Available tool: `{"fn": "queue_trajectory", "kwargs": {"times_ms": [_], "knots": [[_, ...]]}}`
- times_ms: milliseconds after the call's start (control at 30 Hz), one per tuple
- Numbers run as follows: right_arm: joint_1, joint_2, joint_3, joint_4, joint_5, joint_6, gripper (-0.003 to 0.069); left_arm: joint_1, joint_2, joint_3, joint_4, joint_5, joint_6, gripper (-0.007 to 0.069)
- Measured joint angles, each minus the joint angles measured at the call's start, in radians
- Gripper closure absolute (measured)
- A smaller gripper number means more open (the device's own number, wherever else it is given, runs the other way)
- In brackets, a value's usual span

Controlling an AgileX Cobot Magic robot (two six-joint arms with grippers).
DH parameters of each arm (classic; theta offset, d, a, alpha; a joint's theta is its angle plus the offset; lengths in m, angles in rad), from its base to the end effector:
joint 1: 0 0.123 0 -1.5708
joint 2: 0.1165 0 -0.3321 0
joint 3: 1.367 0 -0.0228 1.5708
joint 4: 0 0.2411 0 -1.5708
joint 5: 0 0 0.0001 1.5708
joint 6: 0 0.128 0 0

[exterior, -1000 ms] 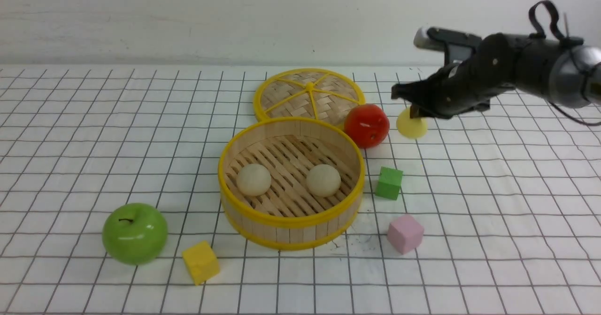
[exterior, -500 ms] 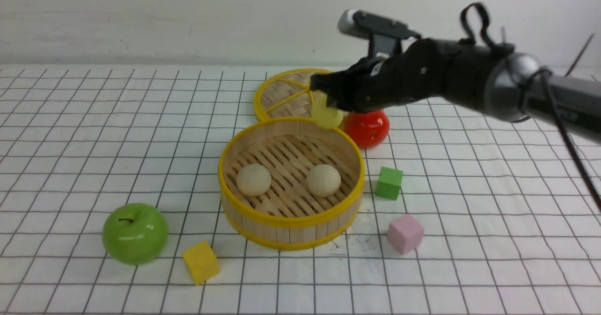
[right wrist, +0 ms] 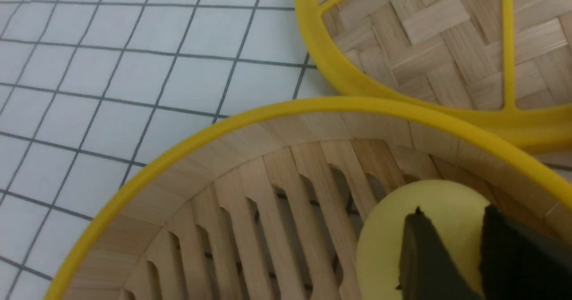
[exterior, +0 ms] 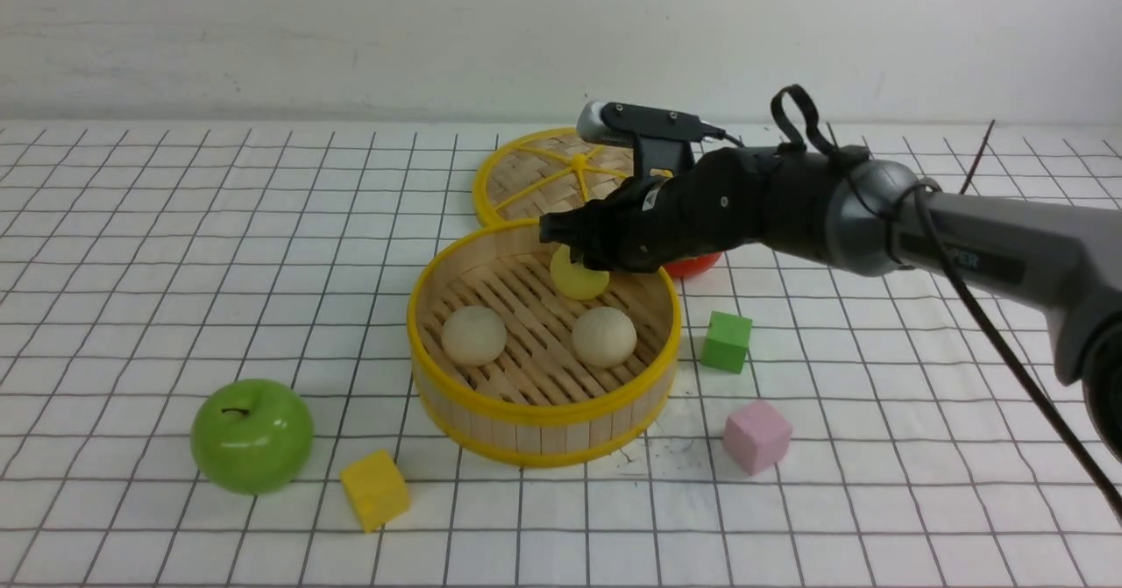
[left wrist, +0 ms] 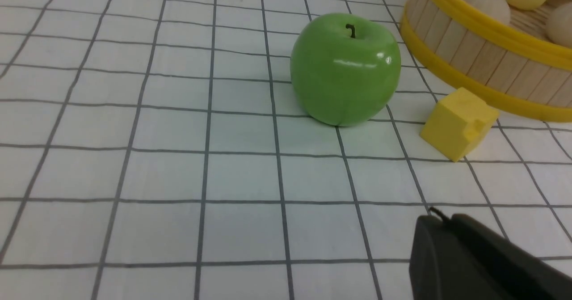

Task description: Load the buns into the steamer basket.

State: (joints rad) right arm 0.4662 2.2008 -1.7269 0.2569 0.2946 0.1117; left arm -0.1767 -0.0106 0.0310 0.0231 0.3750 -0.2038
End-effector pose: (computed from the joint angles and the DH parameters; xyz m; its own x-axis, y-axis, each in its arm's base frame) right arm 0.4935 0.2589 0.2174 -0.6960 0.0409 -0.7168 -0.2733 0.9081 0.3172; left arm 0.0305 -0.0043 0.1581 -0.3239 -0.1263 -0.9376 0.1110 0.9791 -0.1702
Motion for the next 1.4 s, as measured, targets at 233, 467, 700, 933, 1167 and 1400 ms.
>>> {"fn": "queue_trajectory", "kwargs": {"times_ms": [233,467,700,933,1167,1400], "knots": [[-0.036,-0.187,0.0,-0.148,0.232,0.0,0.0062,0.0,0.0,0.0,0.0,0.0,0.0,0.0608],[-0.111,-0.481,0.0,-0.178,0.607,0.0,-0.0001,0.0,0.0,0.0,0.0,0.0,0.0,0.0608],[-0.117,-0.714,0.057,-0.129,0.943,0.001,0.0169,0.0,0.0,0.0,0.0,0.0,0.0,0.0608],[-0.117,-0.868,0.284,-0.025,0.957,-0.009,0.04,0.0,0.0,0.0,0.0,0.0,0.0,0.0608],[-0.117,-0.936,0.496,-0.022,0.956,-0.025,0.0622,0.0,0.0,0.0,0.0,0.0,0.0,0.0608],[-0.117,-0.937,0.511,-0.019,0.953,-0.025,0.0677,0.0,0.0,0.0,0.0,0.0,0.0,0.0608]]}}
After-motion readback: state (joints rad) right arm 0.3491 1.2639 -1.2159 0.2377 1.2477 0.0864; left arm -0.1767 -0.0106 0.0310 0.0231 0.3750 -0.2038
